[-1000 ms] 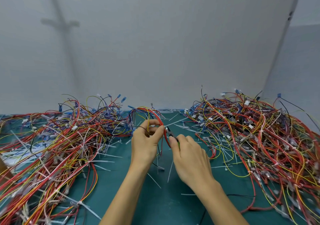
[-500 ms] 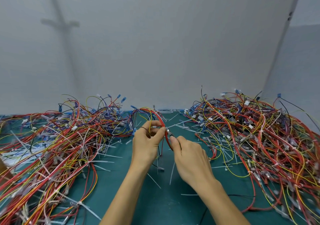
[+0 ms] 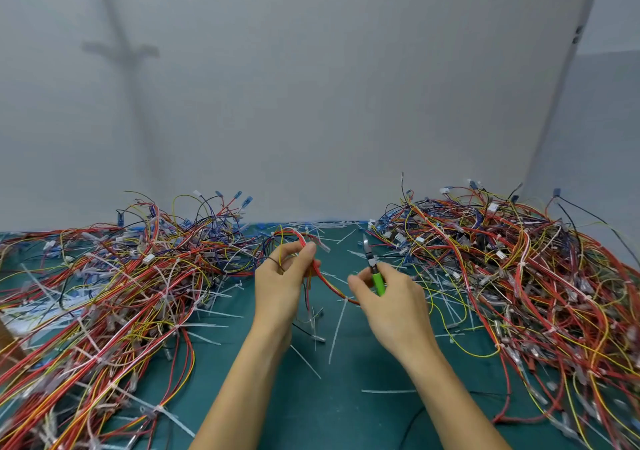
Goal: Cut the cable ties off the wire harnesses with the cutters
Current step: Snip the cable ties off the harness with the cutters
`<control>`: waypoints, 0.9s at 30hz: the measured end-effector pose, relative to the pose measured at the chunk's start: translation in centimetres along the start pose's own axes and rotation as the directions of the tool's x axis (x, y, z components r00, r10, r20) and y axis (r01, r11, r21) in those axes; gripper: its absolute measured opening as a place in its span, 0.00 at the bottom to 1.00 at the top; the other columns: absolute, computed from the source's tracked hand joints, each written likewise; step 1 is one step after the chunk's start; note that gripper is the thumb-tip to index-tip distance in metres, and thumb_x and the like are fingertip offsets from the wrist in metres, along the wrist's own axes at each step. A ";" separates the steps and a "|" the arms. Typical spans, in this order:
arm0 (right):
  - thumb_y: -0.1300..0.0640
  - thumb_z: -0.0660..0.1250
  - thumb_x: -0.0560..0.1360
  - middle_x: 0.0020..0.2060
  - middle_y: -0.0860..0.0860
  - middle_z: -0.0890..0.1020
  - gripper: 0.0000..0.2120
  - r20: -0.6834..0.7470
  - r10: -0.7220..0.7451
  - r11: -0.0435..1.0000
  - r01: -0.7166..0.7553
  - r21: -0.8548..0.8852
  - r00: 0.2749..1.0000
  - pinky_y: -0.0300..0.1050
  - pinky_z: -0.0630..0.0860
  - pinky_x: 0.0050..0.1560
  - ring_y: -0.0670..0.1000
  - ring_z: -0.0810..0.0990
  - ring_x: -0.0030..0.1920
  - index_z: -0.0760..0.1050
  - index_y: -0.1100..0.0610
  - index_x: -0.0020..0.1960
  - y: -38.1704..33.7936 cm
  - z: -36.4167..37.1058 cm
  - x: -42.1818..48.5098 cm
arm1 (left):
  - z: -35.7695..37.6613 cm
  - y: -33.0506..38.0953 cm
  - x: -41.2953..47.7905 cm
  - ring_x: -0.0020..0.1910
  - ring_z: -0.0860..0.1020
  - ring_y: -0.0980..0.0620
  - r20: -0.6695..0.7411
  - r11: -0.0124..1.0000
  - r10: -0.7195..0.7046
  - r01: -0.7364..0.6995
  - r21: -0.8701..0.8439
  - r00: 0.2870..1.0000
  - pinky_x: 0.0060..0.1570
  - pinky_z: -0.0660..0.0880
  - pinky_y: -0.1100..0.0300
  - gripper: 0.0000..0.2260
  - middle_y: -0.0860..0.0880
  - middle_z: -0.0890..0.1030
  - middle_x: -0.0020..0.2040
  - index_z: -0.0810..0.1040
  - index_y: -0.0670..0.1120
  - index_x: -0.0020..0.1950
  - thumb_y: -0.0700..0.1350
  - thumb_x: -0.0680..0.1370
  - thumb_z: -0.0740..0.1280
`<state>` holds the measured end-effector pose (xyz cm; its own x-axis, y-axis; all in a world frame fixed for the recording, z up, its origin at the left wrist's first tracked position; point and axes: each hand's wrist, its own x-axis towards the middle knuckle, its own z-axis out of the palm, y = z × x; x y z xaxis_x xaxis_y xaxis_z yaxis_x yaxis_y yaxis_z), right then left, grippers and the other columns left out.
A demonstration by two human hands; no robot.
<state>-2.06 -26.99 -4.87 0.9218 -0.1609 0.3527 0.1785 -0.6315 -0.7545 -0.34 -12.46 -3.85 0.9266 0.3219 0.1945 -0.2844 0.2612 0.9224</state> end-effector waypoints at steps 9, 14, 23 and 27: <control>0.53 0.72 0.71 0.33 0.39 0.81 0.08 0.298 -0.082 0.996 0.072 0.046 0.951 0.27 0.70 0.37 0.36 0.76 0.39 0.75 0.45 0.38 -0.2 0.4 -0.4 | -0.6 -0.1 0.4 0.36 0.74 0.63 0.027 0.996 -0.042 0.040 0.086 0.999 0.36 0.70 0.74 0.10 0.56 0.78 0.38 0.82 0.49 0.59 0.45 0.82 0.62; 0.54 0.74 0.71 0.31 0.42 0.81 0.07 0.131 -0.034 0.987 0.013 0.162 0.991 0.33 0.69 0.36 0.43 0.76 0.35 0.77 0.50 0.37 -0.2 0.7 -0.4 | -0.7 0.3 0.6 0.52 0.76 0.60 0.031 0.985 -0.107 0.102 0.138 0.994 0.52 0.69 0.66 0.12 0.59 0.81 0.50 0.82 0.54 0.58 0.44 0.83 0.60; 0.63 0.70 0.76 0.29 0.51 0.81 0.04 0.059 0.250 0.648 -0.212 0.732 0.966 0.43 0.74 0.27 0.48 0.71 0.24 0.77 0.62 0.43 -0.3 -0.3 0.2 | -1.9 -0.1 1.3 0.27 0.74 0.58 -0.129 0.990 -0.138 0.135 -0.029 0.982 0.29 0.71 0.66 0.03 0.52 0.76 0.37 0.80 0.48 0.48 0.46 0.77 0.70; 0.63 0.69 0.77 0.34 0.54 0.83 0.03 0.141 0.313 0.483 -0.285 0.828 0.939 0.43 0.75 0.27 0.49 0.72 0.25 0.77 0.62 0.45 -0.1 -0.7 0.5 | -1.9 -0.3 1.4 0.33 0.77 0.56 -0.250 0.994 -0.110 0.101 -0.049 0.962 0.34 0.73 0.63 0.07 0.53 0.79 0.38 0.79 0.47 0.47 0.50 0.77 0.70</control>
<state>-1.84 -27.51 -4.27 0.9701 -0.2420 0.0169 0.1080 0.3686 -0.9233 0.55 -10.40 -4.44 0.8612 0.5083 0.0026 -0.2015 0.3365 0.9199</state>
